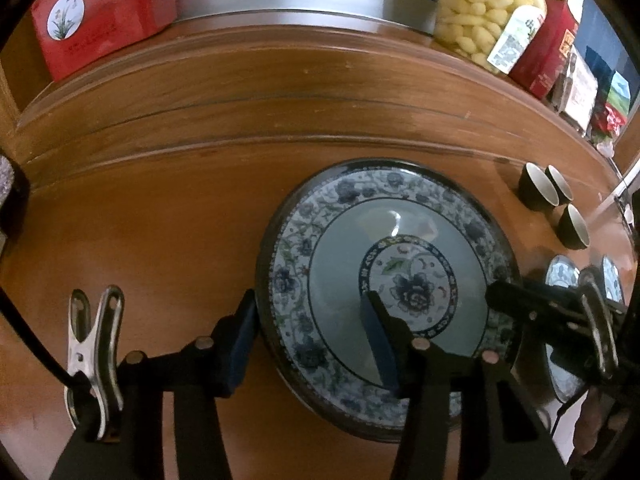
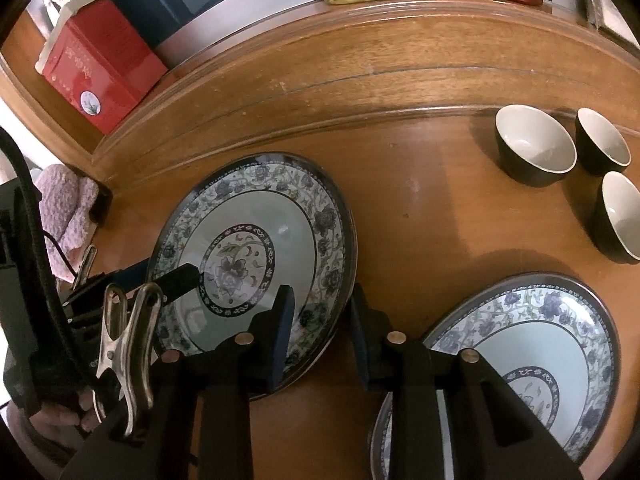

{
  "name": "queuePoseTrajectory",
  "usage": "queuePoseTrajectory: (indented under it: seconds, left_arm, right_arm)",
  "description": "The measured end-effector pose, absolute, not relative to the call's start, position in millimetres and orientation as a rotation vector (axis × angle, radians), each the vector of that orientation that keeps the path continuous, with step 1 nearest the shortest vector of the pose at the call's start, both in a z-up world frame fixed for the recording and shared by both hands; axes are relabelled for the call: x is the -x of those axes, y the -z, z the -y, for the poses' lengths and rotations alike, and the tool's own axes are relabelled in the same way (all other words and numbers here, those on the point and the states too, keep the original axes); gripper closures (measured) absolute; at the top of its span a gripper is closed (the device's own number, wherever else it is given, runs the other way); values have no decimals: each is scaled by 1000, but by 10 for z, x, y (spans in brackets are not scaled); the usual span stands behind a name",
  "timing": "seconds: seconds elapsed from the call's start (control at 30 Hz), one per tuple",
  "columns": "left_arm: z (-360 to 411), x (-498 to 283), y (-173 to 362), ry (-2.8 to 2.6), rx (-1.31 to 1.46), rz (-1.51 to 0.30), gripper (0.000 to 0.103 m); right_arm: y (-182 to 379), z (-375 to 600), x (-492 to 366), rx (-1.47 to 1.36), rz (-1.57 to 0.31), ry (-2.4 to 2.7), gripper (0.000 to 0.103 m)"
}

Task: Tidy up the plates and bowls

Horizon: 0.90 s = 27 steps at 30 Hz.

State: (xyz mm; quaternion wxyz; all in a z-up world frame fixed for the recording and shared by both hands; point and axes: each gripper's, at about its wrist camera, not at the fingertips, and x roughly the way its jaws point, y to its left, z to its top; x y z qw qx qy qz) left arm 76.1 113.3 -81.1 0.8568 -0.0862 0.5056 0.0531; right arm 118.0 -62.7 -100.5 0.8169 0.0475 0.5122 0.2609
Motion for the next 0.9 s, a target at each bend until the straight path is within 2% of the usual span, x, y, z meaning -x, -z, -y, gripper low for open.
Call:
queuePoseTrajectory:
  seconds: [0.2,0.9]
  left_arm:
    - [-1114,-745,798,-116,176,-1065,51]
    - [-1050,-517,448,-77,154,-1003,56]
  right_arm:
    - [1001,597,-1161,-64,-1095,-533,82]
    - [716,894,-791,-101,-1034,-507,83]
